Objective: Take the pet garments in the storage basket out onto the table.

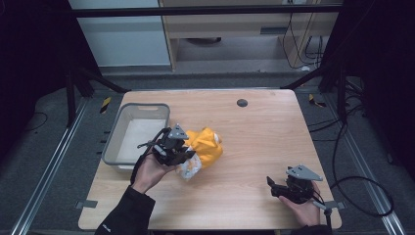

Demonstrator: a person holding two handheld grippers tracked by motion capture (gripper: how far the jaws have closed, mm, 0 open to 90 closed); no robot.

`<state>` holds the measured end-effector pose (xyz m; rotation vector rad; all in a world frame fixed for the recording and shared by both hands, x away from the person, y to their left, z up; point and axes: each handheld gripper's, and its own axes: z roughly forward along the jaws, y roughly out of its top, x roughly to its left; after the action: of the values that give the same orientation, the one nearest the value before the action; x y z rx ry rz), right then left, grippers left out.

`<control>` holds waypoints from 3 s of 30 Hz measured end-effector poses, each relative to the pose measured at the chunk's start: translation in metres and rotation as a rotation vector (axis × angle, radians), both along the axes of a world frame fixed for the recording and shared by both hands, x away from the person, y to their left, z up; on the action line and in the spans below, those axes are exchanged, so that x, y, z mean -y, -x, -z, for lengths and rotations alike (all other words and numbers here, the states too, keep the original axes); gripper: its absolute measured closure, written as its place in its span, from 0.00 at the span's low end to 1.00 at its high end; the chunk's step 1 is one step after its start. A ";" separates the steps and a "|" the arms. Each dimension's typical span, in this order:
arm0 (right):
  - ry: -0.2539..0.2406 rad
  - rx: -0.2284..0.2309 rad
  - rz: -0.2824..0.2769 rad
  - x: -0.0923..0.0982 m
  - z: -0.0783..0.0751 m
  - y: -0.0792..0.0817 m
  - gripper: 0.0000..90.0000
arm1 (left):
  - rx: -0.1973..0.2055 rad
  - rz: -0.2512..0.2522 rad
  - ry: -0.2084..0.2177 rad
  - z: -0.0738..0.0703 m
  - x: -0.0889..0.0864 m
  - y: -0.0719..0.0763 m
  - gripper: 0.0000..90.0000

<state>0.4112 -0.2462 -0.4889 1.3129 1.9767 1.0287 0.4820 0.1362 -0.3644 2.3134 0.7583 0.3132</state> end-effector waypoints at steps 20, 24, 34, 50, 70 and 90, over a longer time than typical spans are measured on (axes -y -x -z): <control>0.006 -0.003 -0.001 0.000 0.000 0.000 0.16 | -0.045 0.058 -0.024 0.033 0.025 0.002 0.89; 0.006 -0.004 -0.002 -0.001 0.001 0.000 0.16 | -0.050 0.067 -0.033 0.039 0.030 0.003 0.89; 0.009 -0.004 -0.004 -0.001 0.001 0.000 0.16 | -0.053 0.074 -0.064 0.056 0.039 0.001 0.88; 0.010 -0.005 -0.005 -0.001 0.001 0.000 0.16 | -0.056 0.084 -0.071 0.068 0.045 0.002 0.68; 0.016 -0.009 -0.008 0.000 0.001 -0.001 0.16 | -0.027 0.086 -0.077 0.066 0.030 0.010 0.26; 0.014 -0.003 -0.004 0.001 0.000 0.000 0.15 | 0.056 -0.013 -0.002 0.070 -0.005 0.033 0.19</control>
<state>0.4110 -0.2469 -0.4891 1.3041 1.9859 1.0136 0.4487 0.1417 -0.4341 2.2929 0.7458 0.3825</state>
